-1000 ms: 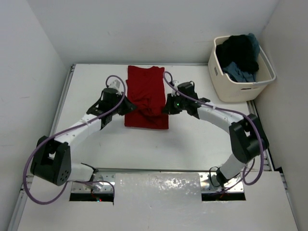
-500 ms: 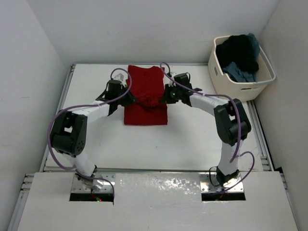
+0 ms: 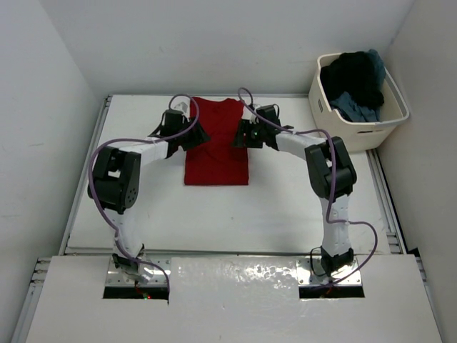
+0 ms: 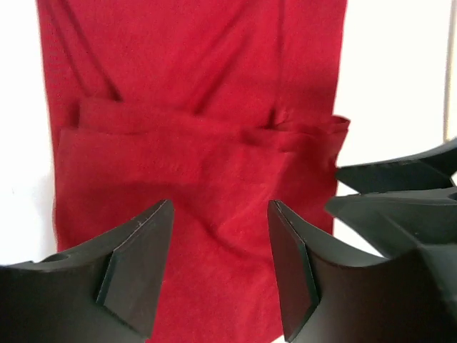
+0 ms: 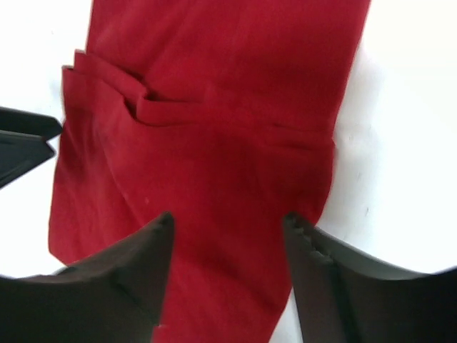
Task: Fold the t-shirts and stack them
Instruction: Fold the folded rectangular tshirt in 1/3 of the way, then grab one side of the 2/3 rectangular tshirt with both arms
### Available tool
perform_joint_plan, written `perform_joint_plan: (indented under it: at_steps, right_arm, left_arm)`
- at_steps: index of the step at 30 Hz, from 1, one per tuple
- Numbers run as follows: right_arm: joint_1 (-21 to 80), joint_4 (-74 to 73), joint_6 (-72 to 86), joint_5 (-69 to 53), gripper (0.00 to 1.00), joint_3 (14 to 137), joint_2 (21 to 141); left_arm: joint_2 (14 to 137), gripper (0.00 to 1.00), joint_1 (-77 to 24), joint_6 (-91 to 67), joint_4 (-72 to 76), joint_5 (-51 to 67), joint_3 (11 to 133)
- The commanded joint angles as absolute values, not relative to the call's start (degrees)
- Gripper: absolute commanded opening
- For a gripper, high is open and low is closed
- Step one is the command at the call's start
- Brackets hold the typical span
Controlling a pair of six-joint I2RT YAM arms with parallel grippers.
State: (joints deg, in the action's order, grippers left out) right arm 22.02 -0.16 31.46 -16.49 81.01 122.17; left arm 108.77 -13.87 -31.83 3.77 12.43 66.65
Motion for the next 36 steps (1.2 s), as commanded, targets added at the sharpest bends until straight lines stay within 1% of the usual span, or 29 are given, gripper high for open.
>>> perform_joint_plan:
  at_steps: [1,2,4,8,11,13,17,19,20,22,23,24,27,30,33,34,35,36]
  right_arm:
    - [21.09,0.63,30.42,-17.14,0.63,87.27,121.38]
    - [21.18,0.27,29.89,-17.49,0.64,87.80,120.77]
    - [21.18,1.22,29.36,-17.75,0.69,86.41,118.06]
    - [21.27,2.46,28.30,-18.45,0.72,81.31,113.40]
    - [21.44,3.07,27.60,-20.47,0.75,76.48,111.02]
    - [22.50,2.82,26.11,-21.97,0.77,75.59,110.48]
    - [25.48,0.45,23.29,-21.80,0.80,74.97,110.48]
    - [25.49,0.18,23.99,-21.27,0.81,73.14,109.52]
    - [25.58,0.18,24.26,-20.66,0.85,70.86,108.73]
    - [25.58,-0.79,24.78,-20.39,0.85,67.26,105.39]
    - [25.84,-0.36,26.18,-20.74,0.86,61.41,101.99]
    - [25.84,-0.26,27.41,-20.57,0.86,57.69,100.91]
    - [26.19,2.28,29.96,-22.40,0.86,52.23,98.88]
    - [26.72,2.38,30.85,-22.94,0.86,50.54,99.23]
    - [26.90,5.44,32.60,-22.59,0.86,48.08,99.32]
    - [26.98,6.58,33.65,-22.59,0.85,47.47,99.93]
    - [26.90,7.81,34.10,-22.50,0.85,47.55,100.45]
    - [26.89,8.43,34.36,-22.41,0.83,47.81,100.98]
  left_arm:
    - [108.02,0.54,-12.92,-29.62,4.75,13.97,71.71]
    - [107.06,0.54,-12.92,-29.10,4.75,14.50,71.89]
    - [105.65,0.61,-12.92,-28.74,5.01,14.68,71.63]
    - [101.61,0.66,-12.92,-27.69,3.78,14.41,70.05]
    - [98.18,0.79,-12.92,-28.56,3.95,14.85,65.40]
    - [95.03,0.99,-12.92,-29.44,4.22,15.03,60.85]
    - [89.22,1.00,-12.92,-31.72,5.01,13.45,53.01]
    - [86.85,1.00,-12.92,-31.82,2.12,12.14,49.58]
    - [86.05,1.00,-12.92,-32.08,0.20,11.17,48.44]
    - [83.51,1.00,-12.92,-32.08,-1.57,10.73,44.31]
    - [82.02,1.00,-12.92,-32.43,-2.36,10.29,40.56]
    - [81.13,1.00,-12.92,-32.69,-2.46,9.76,39.56]
    - [81.73,1.00,-12.92,-32.87,-1.15,10.80,36.48]
    - [83.84,1.00,-12.83,-33.22,1.40,12.21,35.51]
    - [85.25,0.93,-12.92,-33.75,4.38,13.00,33.93]
    - [85.69,0.86,-12.92,-33.84,5.44,12.92,33.93]
    - [86.82,0.81,-12.92,-33.92,5.36,12.75,34.10]
    - [87.44,0.79,-12.92,-33.93,5.27,12.22,34.28]
